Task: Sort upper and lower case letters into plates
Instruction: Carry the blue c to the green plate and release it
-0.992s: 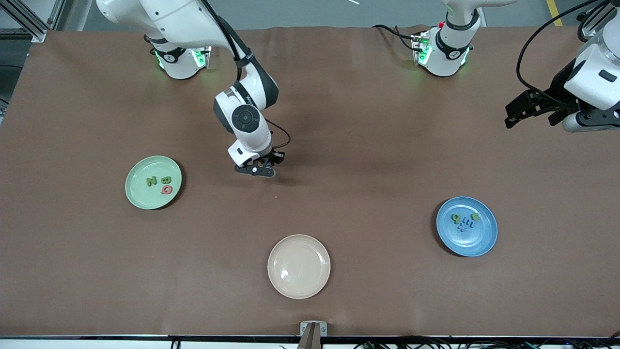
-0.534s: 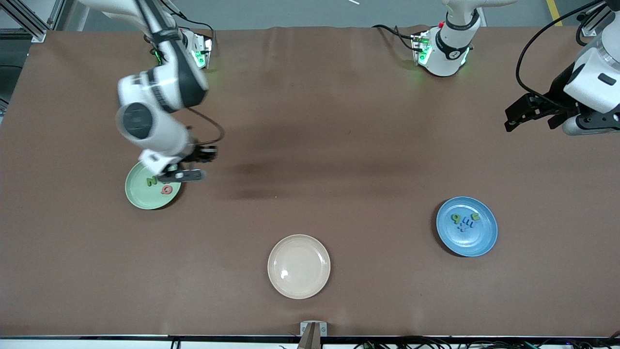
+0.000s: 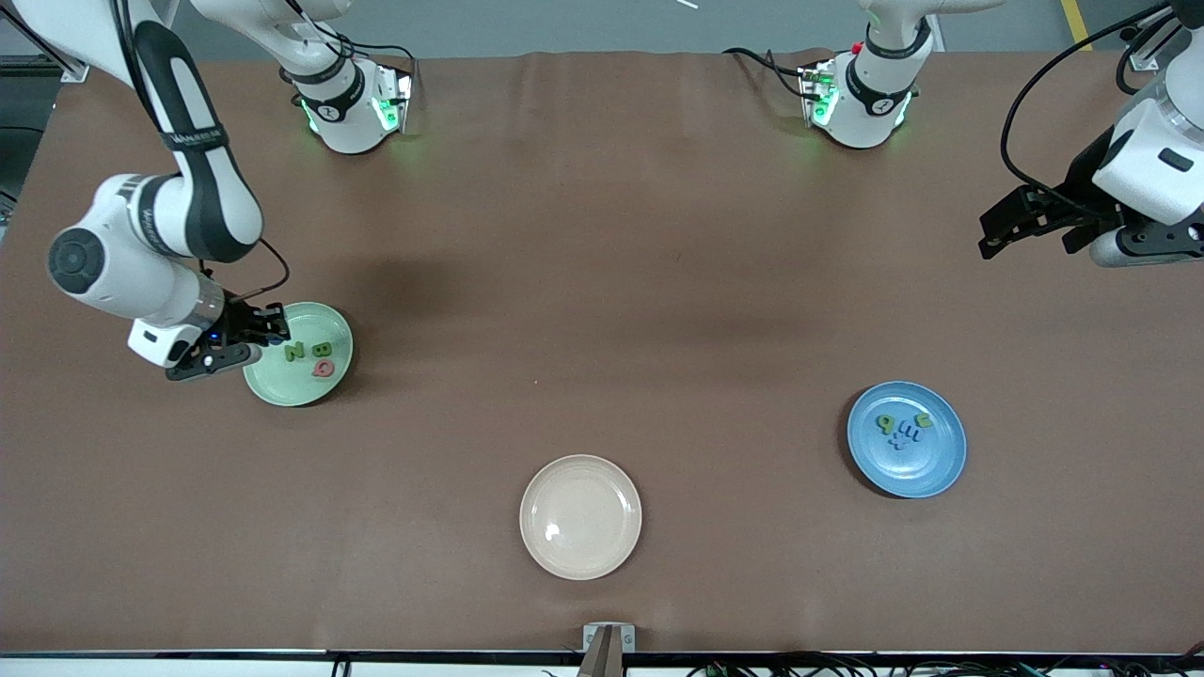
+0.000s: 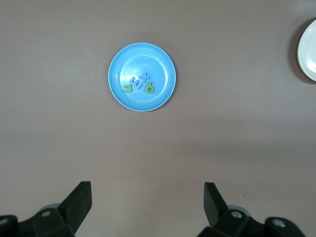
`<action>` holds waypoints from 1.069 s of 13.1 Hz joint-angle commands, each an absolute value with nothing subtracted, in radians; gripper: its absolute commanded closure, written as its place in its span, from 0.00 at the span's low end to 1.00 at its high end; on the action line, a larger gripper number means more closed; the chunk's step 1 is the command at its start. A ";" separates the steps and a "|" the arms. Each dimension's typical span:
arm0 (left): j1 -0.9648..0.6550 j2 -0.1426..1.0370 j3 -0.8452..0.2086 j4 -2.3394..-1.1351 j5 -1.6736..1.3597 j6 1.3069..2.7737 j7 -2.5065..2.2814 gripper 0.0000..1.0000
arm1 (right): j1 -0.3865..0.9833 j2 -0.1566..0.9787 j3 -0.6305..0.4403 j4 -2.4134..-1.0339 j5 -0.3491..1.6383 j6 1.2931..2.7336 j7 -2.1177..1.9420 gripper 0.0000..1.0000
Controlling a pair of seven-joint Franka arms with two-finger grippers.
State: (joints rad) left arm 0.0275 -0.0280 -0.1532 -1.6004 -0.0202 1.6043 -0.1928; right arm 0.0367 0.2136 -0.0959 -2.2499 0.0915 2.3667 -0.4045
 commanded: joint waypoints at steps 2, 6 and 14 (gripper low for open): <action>0.046 -0.026 -0.153 -1.605 -0.025 1.612 -0.172 0.00 | 0.023 0.258 -0.075 -2.304 0.087 2.457 -0.425 0.81; 0.046 -0.020 -0.153 -1.605 -0.025 1.612 -0.172 0.00 | 0.012 0.282 -0.074 -2.335 0.087 2.494 -0.428 0.81; 0.043 -0.012 -0.156 -1.605 -0.025 1.615 -0.170 0.00 | 0.017 0.305 -0.072 -2.362 0.089 2.539 -0.426 0.77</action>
State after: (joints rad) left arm 0.0404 -0.0180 -0.1526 -1.6029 -0.0202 1.6044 -0.1928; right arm 0.0339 0.3188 -0.0864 -2.3377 0.0915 2.5226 -0.4125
